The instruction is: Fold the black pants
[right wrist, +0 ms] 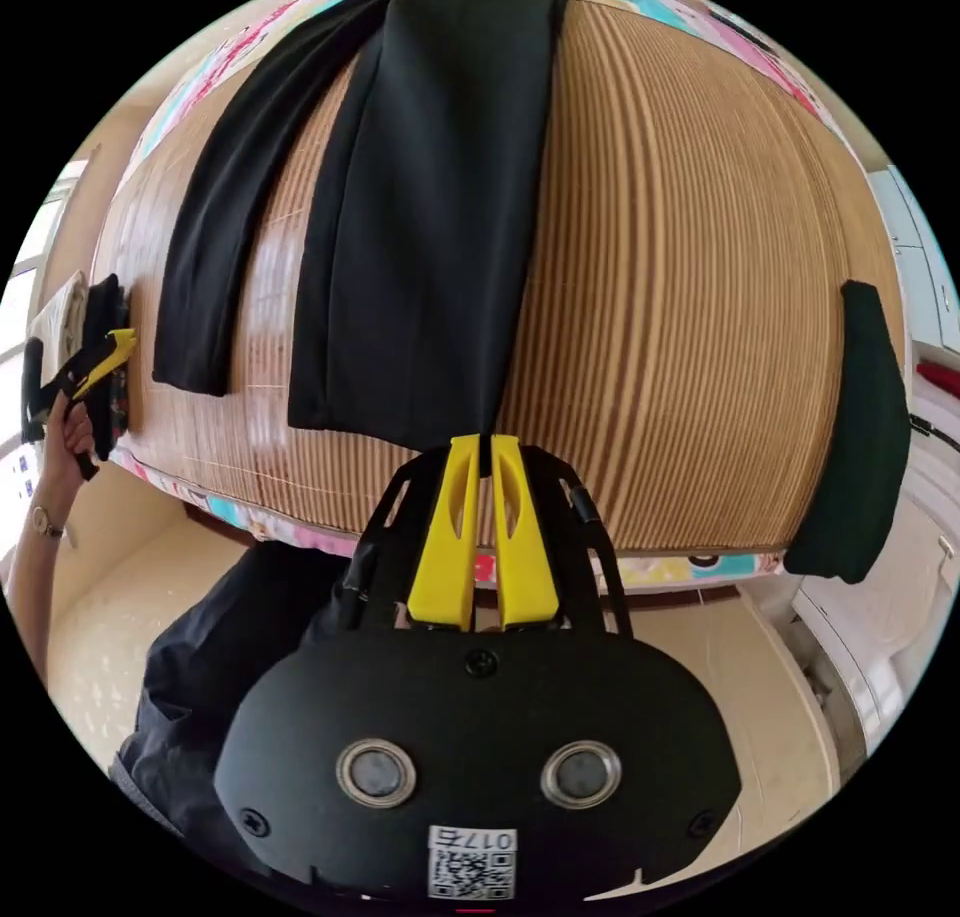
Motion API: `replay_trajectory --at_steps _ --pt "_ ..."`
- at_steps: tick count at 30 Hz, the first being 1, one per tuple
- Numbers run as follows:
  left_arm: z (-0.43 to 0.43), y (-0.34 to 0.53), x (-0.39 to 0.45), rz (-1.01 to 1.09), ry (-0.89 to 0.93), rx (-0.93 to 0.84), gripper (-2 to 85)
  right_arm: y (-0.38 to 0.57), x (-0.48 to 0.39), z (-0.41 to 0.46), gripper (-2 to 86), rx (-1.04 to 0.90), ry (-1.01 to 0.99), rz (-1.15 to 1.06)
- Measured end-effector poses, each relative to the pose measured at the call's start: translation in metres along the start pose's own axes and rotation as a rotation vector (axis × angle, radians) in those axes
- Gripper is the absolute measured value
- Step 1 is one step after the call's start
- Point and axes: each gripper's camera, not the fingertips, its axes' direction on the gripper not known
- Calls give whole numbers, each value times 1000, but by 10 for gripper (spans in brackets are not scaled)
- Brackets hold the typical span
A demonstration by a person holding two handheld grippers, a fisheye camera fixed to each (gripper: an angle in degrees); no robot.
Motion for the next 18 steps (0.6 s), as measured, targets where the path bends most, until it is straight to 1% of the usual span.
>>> replay_trajectory --at_steps 1,2,3,5,6,8,9,10,12,14,17,18 --pt "8 2 -6 -14 -62 -27 114 12 27 1 26 -20 6 51" --pt "14 2 -8 -10 -80 -51 116 22 54 2 25 -48 -30 120" --pt "29 4 -10 10 -107 -112 119 26 67 2 25 -61 -64 157" --pt "35 12 -4 43 -196 -105 109 43 99 2 25 -75 -212 260" --pt "38 16 2 68 -255 -112 88 47 102 3 25 -74 -245 270" --pt "40 23 13 128 -316 -135 67 65 104 2 26 -68 -302 244" --pt "42 29 19 181 -319 -181 53 70 101 1 26 -66 -300 223" --pt "45 39 22 216 -282 -223 35 81 96 0 26 -66 -284 176" --pt "50 61 22 240 -216 -271 26 100 87 2 26 -97 -256 114" --pt "58 88 19 246 -196 -326 23 133 79 13 26 -163 -231 48" --pt "69 134 3 178 -199 -392 29 180 82 28 27 -233 -210 24" --pt "66 149 -8 112 -190 -394 36 190 84 29 27 -244 -215 29"
